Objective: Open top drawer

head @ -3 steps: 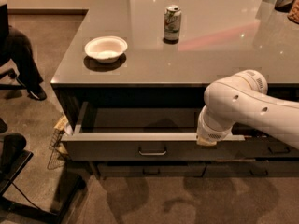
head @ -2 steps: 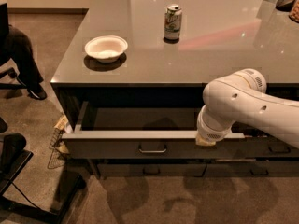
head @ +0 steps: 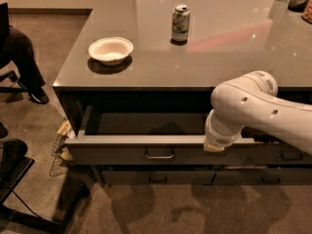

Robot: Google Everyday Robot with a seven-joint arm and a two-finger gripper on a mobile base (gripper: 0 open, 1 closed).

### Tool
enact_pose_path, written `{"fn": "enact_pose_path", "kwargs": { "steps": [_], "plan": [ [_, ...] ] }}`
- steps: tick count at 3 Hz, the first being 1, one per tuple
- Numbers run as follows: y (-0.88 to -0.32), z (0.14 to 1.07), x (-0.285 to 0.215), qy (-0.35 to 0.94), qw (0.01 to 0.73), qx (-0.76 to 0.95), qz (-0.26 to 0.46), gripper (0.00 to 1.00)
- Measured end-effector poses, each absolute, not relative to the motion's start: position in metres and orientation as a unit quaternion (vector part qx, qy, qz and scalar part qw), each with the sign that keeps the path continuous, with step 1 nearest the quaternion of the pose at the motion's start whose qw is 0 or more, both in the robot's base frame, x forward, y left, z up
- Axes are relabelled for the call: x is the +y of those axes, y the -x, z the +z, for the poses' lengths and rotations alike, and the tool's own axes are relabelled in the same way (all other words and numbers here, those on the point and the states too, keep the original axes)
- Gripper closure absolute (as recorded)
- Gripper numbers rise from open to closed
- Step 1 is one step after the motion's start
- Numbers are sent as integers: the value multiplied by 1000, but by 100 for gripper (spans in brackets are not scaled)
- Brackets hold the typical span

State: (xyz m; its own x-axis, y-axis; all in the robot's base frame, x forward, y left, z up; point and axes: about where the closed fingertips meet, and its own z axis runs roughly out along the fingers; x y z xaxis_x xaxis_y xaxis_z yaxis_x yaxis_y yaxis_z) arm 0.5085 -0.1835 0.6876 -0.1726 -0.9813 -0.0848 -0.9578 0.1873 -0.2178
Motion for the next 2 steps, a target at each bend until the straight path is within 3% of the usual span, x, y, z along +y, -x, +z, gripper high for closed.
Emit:
{"fn": "enact_pose_path", "kwargs": {
  "steps": [1, 2],
  "plan": [
    [-508, 688, -184, 635, 103, 763, -58, 60],
    [-512, 700, -187, 639, 98, 759, -75, 61]
  ]
}}
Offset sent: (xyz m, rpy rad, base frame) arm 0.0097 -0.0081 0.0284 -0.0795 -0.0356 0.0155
